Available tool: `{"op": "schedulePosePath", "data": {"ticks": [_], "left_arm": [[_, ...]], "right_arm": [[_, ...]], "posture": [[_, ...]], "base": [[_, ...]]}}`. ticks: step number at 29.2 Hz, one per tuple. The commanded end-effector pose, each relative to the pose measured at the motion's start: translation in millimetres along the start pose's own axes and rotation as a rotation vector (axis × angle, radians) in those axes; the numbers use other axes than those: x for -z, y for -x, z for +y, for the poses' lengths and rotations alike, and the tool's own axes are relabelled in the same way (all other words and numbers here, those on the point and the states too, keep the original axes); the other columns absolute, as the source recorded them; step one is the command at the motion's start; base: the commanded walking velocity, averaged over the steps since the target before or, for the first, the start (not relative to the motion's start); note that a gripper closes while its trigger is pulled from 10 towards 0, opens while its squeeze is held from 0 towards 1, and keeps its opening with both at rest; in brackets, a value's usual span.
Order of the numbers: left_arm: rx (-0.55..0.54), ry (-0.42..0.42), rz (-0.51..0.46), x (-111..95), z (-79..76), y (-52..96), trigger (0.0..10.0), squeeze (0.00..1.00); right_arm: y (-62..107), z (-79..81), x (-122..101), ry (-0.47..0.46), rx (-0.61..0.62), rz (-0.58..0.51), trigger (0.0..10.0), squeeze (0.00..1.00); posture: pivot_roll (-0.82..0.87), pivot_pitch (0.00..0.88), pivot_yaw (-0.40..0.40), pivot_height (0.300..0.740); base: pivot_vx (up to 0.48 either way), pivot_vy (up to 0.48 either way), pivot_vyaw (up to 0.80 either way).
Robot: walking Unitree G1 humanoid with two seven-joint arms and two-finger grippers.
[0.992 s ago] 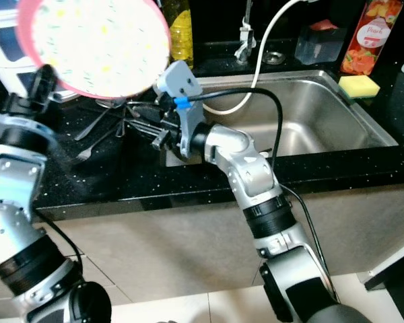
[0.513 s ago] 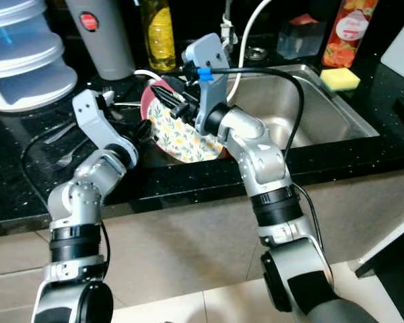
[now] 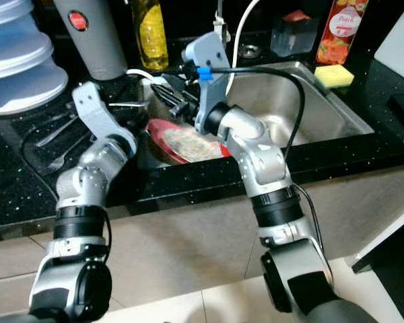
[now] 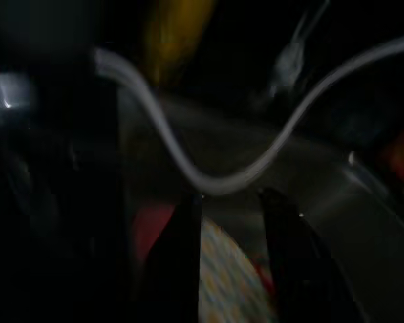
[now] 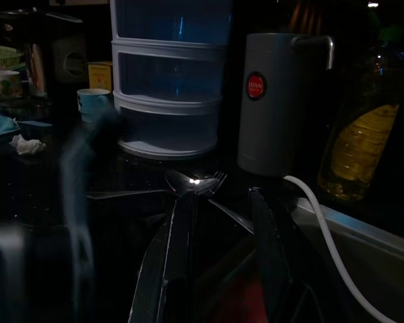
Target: Kitchen organization
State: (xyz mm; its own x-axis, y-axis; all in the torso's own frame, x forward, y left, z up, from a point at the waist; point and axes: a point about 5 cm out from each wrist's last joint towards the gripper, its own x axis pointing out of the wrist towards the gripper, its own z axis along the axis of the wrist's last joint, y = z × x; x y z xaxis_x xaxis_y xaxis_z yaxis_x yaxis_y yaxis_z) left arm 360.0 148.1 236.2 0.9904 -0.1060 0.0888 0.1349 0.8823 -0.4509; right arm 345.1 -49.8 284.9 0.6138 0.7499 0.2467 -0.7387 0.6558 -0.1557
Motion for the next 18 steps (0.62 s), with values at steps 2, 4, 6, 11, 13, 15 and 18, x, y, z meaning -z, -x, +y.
{"op": "schedulePosePath", "data": {"ticks": [2, 4, 6, 11, 13, 15, 18], "left_arm": [[-0.035, -0.064, -0.065, -12.2, 6.9, 5.1, 10.0, 0.0], [-0.072, -0.15, -0.112, -20.7, 9.2, 8.5, 10.0, 0.0], [-0.119, -0.232, -0.144, -27.6, 13.2, 13.4, 10.0, 0.0], [-0.205, -0.27, -0.152, -35.0, 31.6, 35.8, 10.0, 0.0], [-0.22, -0.276, -0.141, -34.9, 35.8, 39.9, 10.0, 0.0], [-0.236, -0.226, -0.093, -32.6, 41.1, 41.5, 10.0, 0.0], [-0.287, -0.201, -0.061, -31.1, 47.9, 42.9, 10.0, 0.0]], "right_arm": [[1.3, 2.2, -0.1, -0.007, 0.0, -0.001, 10.0, 0.0], [1.0, 3.2, 0.4, -0.01, -0.001, -0.003, 10.0, 0.0], [0.6, 4.5, 1.1, -0.015, 0.0, -0.004, 10.0, 0.0], [3.1, 7.1, 5.0, -0.026, 0.01, -0.002, 10.0, 0.0], [4.2, 6.9, 5.6, -0.028, 0.016, -0.002, 10.0, 0.0], [5.0, 7.1, 6.3, -0.03, 0.021, -0.002, 10.0, 0.0], [5.6, 7.9, 7.2, -0.033, 0.027, 0.0, 10.0, 0.0]], "posture": [[0.04, 0.0, 0.057, 0.74], [0.04, 0.0, 0.057, 0.74], [0.05, 0.0, 0.063, 0.74], [0.06, 0.0, 0.086, 0.74], [0.05, 0.0, 0.094, 0.74], [0.05, 0.0, 0.097, 0.74], [0.05, 0.0, 0.103, 0.74]], "base": [[0.0, 0.0, 0.0], [0.0, 0.0, 0.0], [0.0, 0.0, 0.0], [0.0, 0.0, 0.0], [0.0, 0.0, 0.0], [0.0, 0.0, 0.0], [0.0, 0.0, 0.0]]}}
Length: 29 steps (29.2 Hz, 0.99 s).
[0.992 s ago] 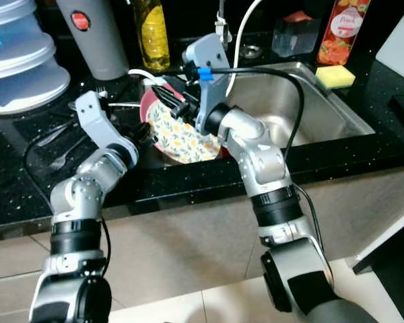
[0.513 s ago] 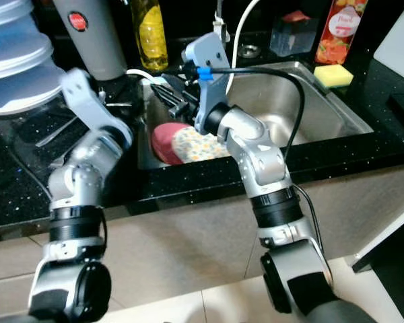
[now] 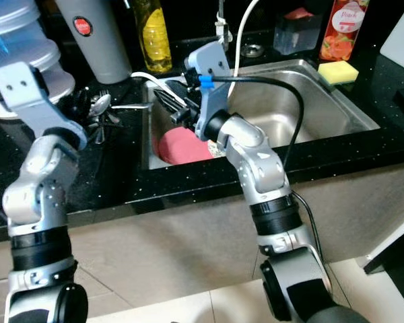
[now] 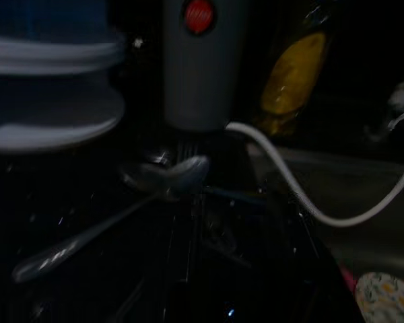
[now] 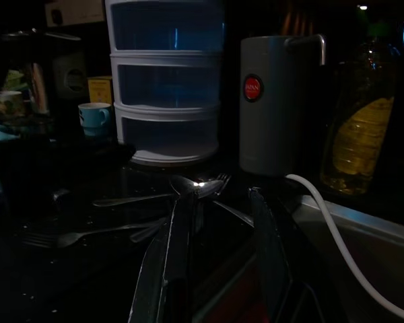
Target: Kitchen organization
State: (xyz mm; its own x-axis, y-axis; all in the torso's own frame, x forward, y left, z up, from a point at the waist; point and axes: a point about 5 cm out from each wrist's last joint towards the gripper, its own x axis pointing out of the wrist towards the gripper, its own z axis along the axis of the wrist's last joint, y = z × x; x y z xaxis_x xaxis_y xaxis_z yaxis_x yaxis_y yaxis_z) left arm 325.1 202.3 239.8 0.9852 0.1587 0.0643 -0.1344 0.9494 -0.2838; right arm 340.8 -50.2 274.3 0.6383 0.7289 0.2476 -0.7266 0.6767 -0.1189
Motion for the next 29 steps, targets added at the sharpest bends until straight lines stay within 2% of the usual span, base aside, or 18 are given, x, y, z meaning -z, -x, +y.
{"op": "schedulePosePath", "data": {"ticks": [1, 4, 5, 7, 8, 9, 12, 14, 16, 17, 19, 21, 24, 25, 27, 29], "left_arm": [[-0.055, 0.024, 0.031, 0.6, 10.5, 0.8, 10.0, 0.0], [-0.144, 0.014, 0.126, 12.7, 18.6, 0.5, 10.0, 0.0], [-0.144, 0.014, 0.126, 12.7, 18.6, 0.5, 10.0, 0.0], [-0.226, -0.092, 0.174, 19.9, 27.1, -2.3, 10.0, 0.0], [-0.246, -0.12, 0.182, 20.1, 29.0, -2.7, 10.0, 0.14], [-0.255, -0.125, 0.188, 20.2, 30.1, -2.8, 10.0, 1.0], [-0.273, -0.163, 0.199, 19.3, 33.3, -2.3, 10.0, 1.0], [-0.285, -0.175, 0.179, 13.6, 37.0, -1.3, 10.0, 1.0], [-0.305, -0.205, 0.162, 9.5, 39.8, 0.2, 10.0, 1.0], [-0.328, -0.248, 0.146, 6.2, 42.4, 2.5, 10.0, 1.0], [-0.35, -0.268, 0.129, 4.7, 43.7, 7.0, 10.0, 1.0], [-0.403, -0.201, 0.088, 2.7, 43.2, 16.9, 10.0, 1.0], [-0.434, -0.161, 0.066, 2.8, 44.3, 20.5, 10.0, 1.0], [-0.471, -0.12, 0.059, 5.3, 46.1, 24.0, 10.0, 0.0], [-0.525, -0.059, 0.06, 11.3, 51.0, 30.2, 10.0, 0.0], [-0.561, -0.035, 0.06, 13.4, 54.4, 34.1, 10.0, 0.0]], "right_arm": [[0.5, 3.9, -1.4, -0.005, -0.004, -0.004, 10.0, 0.0], [3.0, 4.2, -0.1, -0.006, 0.003, 0.0, 10.0, 0.0], [3.0, 4.2, -0.1, -0.006, 0.003, 0.0, 10.0, 0.0], [4.2, 3.6, 0.5, -0.005, 0.008, 0.004, 10.0, 0.0], [4.4, 3.5, 0.5, -0.005, 0.007, 0.005, 10.0, 0.0], [4.6, 3.3, 0.5, -0.005, 0.007, 0.005, 10.0, 0.0], [4.1, 2.9, 0.8, -0.004, 0.007, 0.005, 10.0, 0.0], [2.2, 3.0, 0.1, -0.005, 0.001, 0.001, 10.0, 0.0], [1.3, 3.5, -0.7, -0.005, -0.004, -0.003, 10.0, 0.0], [0.9, 3.8, -1.1, -0.005, -0.01, -0.006, 10.0, 0.0], [0.8, 3.8, -0.6, -0.004, -0.015, -0.008, 10.0, 0.0], [-2.9, 4.0, 0.4, -0.007, -0.02, -0.006, 10.0, 0.0], [-5.8, 5.7, 0.4, -0.006, -0.024, -0.007, 10.0, 0.0], [-7.7, 7.9, -1.6, -0.008, -0.034, -0.016, 10.0, 0.0], [-7.1, 10.3, -2.6, -0.017, -0.049, -0.025, 10.0, 0.0], [-6.5, 9.2, -0.8, -0.018, -0.053, -0.013, 10.0, 0.0]], "posture": [[0.05, 0.0, 0.103, 0.74], [0.04, 0.0, 0.106, 0.74], [0.04, 0.0, 0.106, 0.74], [0.04, 0.0, 0.103, 0.74], [0.04, 0.0, 0.102, 0.74], [0.05, 0.0, 0.1, 0.74], [0.06, 0.0, 0.097, 0.74], [0.08, 0.0, 0.087, 0.74], [0.08, 0.0, 0.086, 0.74], [0.09, 0.0, 0.081, 0.74], [0.11, 0.0, 0.072, 0.74], [0.12, 0.0, 0.066, 0.74], [0.11, 0.0, 0.068, 0.74], [0.11, 0.0, 0.062, 0.74], [0.13, 0.0, 0.035, 0.74], [0.13, 0.0, 0.019, 0.74]], "base": [[0.0, 0.0, 0.0], [0.0, 0.0, 0.0], [0.0, 0.0, 0.0], [0.0, 0.0, 0.0], [0.0, 0.0, 0.0], [0.0, 0.0, 0.0], [0.0, 0.0, 0.0], [0.0, 0.0, 0.0], [0.0, 0.0, 0.0], [0.0, 0.0, 0.0], [0.0, 0.0, 0.0], [0.0, 0.0, 0.0], [0.0, 0.0, 0.0], [0.0, 0.0, 0.0], [0.0, 0.0, 0.0], [0.0, 0.0, 0.0]]}}
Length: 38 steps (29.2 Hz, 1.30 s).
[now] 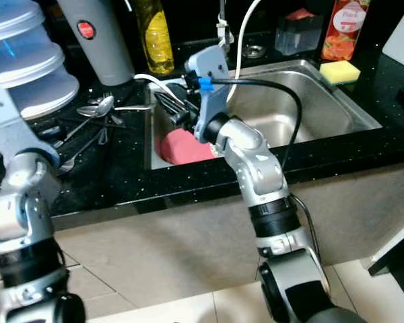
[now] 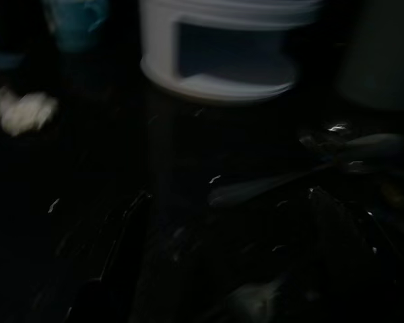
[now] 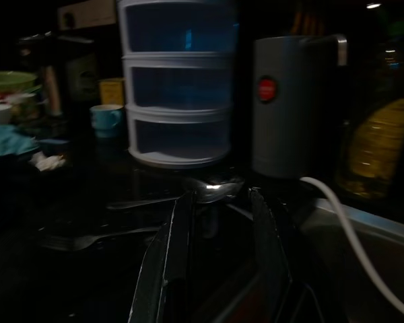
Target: Kitchen organization
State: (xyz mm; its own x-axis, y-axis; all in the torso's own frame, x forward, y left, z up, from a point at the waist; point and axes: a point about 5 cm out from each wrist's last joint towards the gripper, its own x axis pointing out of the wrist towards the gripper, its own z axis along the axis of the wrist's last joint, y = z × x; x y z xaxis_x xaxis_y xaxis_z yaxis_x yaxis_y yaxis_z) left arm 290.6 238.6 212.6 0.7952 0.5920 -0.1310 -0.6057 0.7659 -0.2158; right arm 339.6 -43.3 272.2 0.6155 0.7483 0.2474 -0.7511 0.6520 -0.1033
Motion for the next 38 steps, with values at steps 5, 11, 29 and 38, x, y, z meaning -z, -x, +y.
{"op": "schedulePosePath", "data": {"ticks": [5, 11, 29, 38], "left_arm": [[-0.214, 0.032, 0.042, 19.9, 28.3, 8.2, 10.0, 0.0], [-0.179, 0.018, 0.083, 25.5, 29.0, 10.9, 10.0, 0.0], [0.237, 0.028, 0.143, 27.4, -13.2, 20.8, 10.0, 0.0], [0.25, 0.193, 0.278, 56.7, -9.4, 25.5, 2.2, 0.0]], "right_arm": [[-6.7, 0.2, 1.0, 0.033, -0.059, 0.04, 10.0, 0.0], [-14.2, -3.6, -10.2, 0.053, -0.065, 0.005, 10.0, 0.0], [-14.0, 15.7, 4.7, -0.015, -0.144, 0.029, 10.0, 0.0], [-16.7, 21.4, 6.3, -0.034, -0.134, 0.02, 10.0, 0.0]], "posture": [[0.12, 0.0, -0.024, 0.74], [0.15, 0.0, -0.009, 0.74], [0.2, 0.0, -0.032, 0.74], [0.17, 0.0, -0.015, 0.74]], "base": [[0.0, 0.0, 0.0], [0.0, 0.0, 0.0], [0.0, 0.0, 0.0], [0.0, 0.0, 0.0]]}}
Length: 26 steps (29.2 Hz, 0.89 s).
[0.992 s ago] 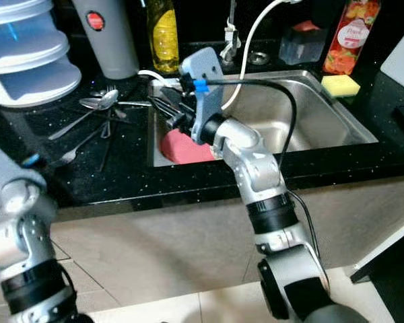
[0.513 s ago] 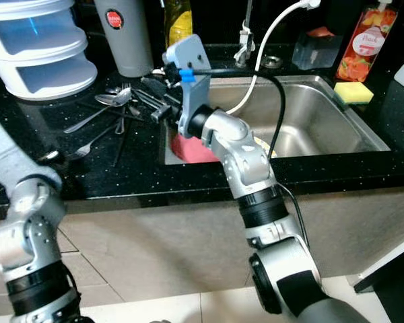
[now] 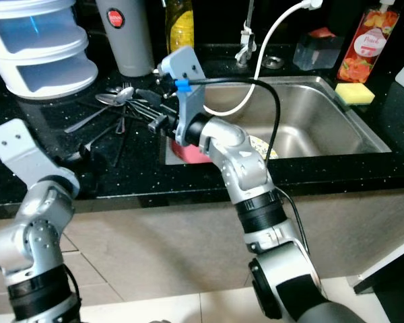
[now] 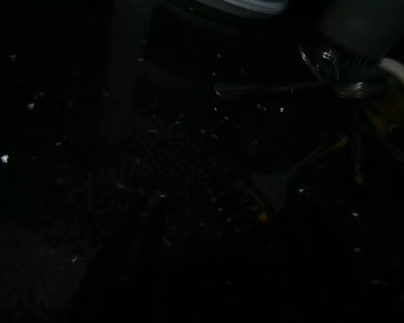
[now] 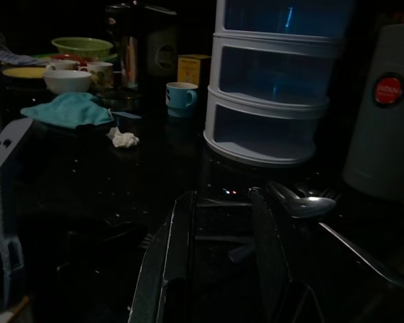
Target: Kitchen organization
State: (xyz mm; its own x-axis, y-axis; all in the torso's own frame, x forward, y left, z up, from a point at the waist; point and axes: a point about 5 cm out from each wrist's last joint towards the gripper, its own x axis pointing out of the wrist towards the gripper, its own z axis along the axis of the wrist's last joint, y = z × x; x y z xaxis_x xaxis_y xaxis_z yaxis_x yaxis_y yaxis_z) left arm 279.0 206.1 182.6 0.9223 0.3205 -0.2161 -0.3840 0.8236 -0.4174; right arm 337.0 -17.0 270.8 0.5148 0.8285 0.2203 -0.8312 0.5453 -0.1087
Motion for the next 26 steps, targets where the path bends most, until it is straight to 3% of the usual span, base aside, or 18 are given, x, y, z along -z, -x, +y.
{"op": "schedulePosePath", "data": {"ticks": [1, 4, 10, 13, 18, 19, 22, 26], "left_arm": [[-0.006, 0.096, 0.102, 22.3, 6.0, -3.9, 0.0, 0.0], [0.017, 0.238, 0.098, 23.5, 6.3, -10.3, 0.0, 0.0], [0.052, 0.279, 0.097, 15.5, 4.5, -21.2, 0.0, 0.0], [0.03, 0.233, 0.113, 13.0, 5.1, -26.6, 0.0, 0.0], [-0.054, 0.028, 0.166, 10.7, 12.1, -37.7, 0.0, 0.0], [-0.054, 0.028, 0.166, 10.7, 12.1, -37.7, 0.0, 0.0], [-0.108, -0.095, 0.09, -1.3, 15.4, -38.2, 0.0, 0.0], [-0.061, -0.154, -0.075, -22.5, 5.2, -33.7, 0.0, 0.0]], "right_arm": [[1.8, 2.2, 2.2, -0.009, -0.003, 0.005, 10.0, 0.0], [4.0, -2.1, 2.5, -0.001, 0.006, 0.012, 10.0, 0.0], [-0.2, -3.1, -2.8, 0.001, 0.005, -0.005, 10.0, 0.0], [-1.6, -2.8, -3.6, -0.001, 0.006, -0.01, 10.0, 0.0], [0.7, -4.2, -3.5, -0.001, 0.024, -0.014, 10.0, 0.0], [0.7, -4.2, -3.5, -0.001, 0.024, -0.014, 10.0, 0.0], [3.1, -7.8, -3.4, -0.007, 0.045, -0.018, 10.0, 0.0], [2.8, -7.6, -3.4, -0.01, 0.046, -0.02, 10.0, 0.0]], "posture": [[0.18, 0.0, -0.021, 0.74], [0.18, 0.0, -0.026, 0.74], [0.18, 0.0, -0.032, 0.74], [0.18, 0.0, -0.027, 0.74], [0.17, 0.0, -0.009, 0.74], [0.17, 0.0, -0.009, 0.74], [0.18, 0.0, -0.002, 0.74], [0.18, 0.0, -0.004, 0.74]], "base": [[0.0, 0.0, 0.0], [0.0, 0.0, 0.0], [0.0, 0.0, 0.0], [0.0, 0.0, 0.0], [0.0, 0.0, 0.0], [0.0, 0.0, 0.0], [0.0, 0.0, 0.0], [0.0, 0.0, 0.0]]}}
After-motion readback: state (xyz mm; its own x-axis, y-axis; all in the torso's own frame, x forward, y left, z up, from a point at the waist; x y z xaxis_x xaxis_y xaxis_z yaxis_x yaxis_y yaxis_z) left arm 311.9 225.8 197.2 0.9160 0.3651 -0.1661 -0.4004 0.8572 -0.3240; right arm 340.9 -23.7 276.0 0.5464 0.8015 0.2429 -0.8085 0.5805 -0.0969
